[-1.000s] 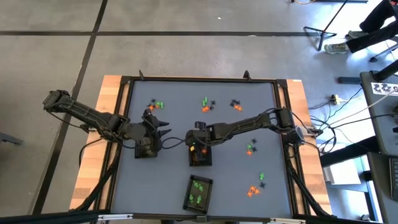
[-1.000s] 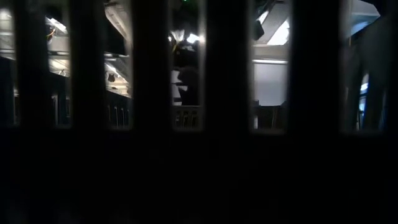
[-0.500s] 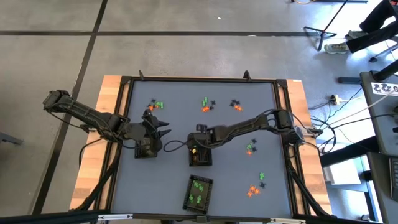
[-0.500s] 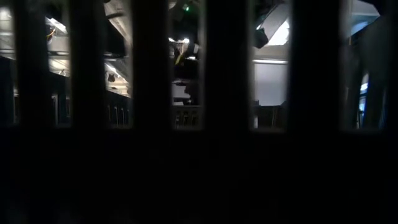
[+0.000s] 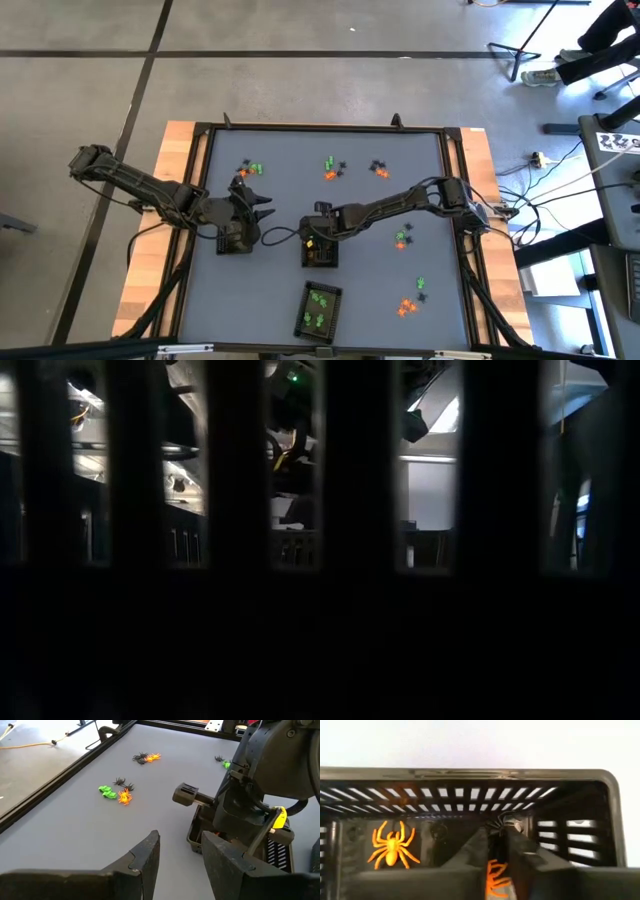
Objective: Sort Halloween decoration
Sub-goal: Put the black spider toy into the top left black basket
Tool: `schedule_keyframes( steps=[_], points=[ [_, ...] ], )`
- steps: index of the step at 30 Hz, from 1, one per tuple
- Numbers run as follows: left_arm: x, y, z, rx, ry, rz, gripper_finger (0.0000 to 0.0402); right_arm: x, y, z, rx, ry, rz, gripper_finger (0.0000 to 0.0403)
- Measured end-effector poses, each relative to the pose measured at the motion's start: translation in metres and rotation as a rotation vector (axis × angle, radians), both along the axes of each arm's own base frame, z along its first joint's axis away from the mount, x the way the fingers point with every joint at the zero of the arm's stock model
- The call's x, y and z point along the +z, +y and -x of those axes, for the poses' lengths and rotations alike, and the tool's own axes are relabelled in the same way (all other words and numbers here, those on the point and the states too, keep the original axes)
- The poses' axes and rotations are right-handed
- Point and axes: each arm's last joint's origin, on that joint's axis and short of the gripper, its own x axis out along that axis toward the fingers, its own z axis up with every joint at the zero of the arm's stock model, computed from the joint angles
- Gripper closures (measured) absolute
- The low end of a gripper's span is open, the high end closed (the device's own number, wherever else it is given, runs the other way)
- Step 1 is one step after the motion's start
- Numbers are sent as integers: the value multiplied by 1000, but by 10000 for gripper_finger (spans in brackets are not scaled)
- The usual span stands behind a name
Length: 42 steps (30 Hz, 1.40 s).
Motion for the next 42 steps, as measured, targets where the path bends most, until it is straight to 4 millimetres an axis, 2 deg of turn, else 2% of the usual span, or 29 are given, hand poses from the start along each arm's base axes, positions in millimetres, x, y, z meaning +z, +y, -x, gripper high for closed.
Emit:
schedule_keyframes(
  steps=[1, 3, 6, 9, 17, 25, 30, 42],
  points=[
    [0, 0, 0, 0, 0, 0, 264, 0, 0, 0, 1, 2, -1, 375],
    [0, 0, 0, 0, 0, 1, 264, 0, 0, 0, 2, 2, -2, 393],
    [0, 0, 0, -2, 1, 2, 264, 3, 0, 0, -7, -8, 4, 388],
    [0, 0, 0, -2, 0, 2, 264, 9, 3, 2, -7, -20, 12, 399],
    [0, 0, 0, -2, -1, 2, 264, 37, 5, 7, -13, -76, 36, 402],
    [0, 0, 0, -6, -3, 18, 264, 51, 5, 9, -14, -113, 33, 403],
    [-1, -3, -1, -74, 10, 75, 264, 62, 5, 9, -6, -158, 32, 403],
    [0, -4, -1, -100, 8, 85, 264, 109, 7, 13, 51, -338, -27, 403]
  ],
)
